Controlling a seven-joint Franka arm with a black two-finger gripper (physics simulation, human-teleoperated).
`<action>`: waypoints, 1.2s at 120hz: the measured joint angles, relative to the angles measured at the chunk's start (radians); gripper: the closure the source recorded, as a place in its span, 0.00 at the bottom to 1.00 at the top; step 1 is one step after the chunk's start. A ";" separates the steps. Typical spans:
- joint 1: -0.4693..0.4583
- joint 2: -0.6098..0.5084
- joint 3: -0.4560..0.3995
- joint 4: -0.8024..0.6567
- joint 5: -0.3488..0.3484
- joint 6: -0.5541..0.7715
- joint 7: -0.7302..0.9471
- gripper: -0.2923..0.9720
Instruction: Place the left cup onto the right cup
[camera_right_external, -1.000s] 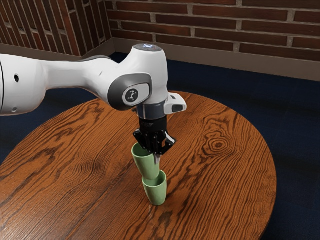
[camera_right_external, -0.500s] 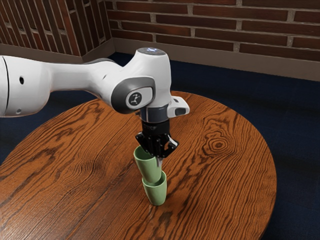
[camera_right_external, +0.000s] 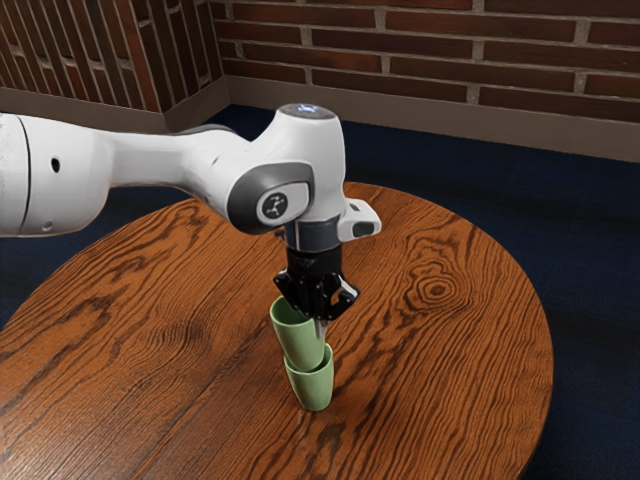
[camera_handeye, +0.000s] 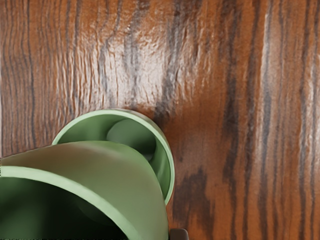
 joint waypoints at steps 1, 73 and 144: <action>0.000 0.000 0.000 0.000 0.000 0.000 0.000 0.85; -0.001 0.021 0.000 -0.014 0.000 0.023 -0.010 0.85; 0.002 0.029 0.000 -0.032 0.012 0.066 -0.015 0.85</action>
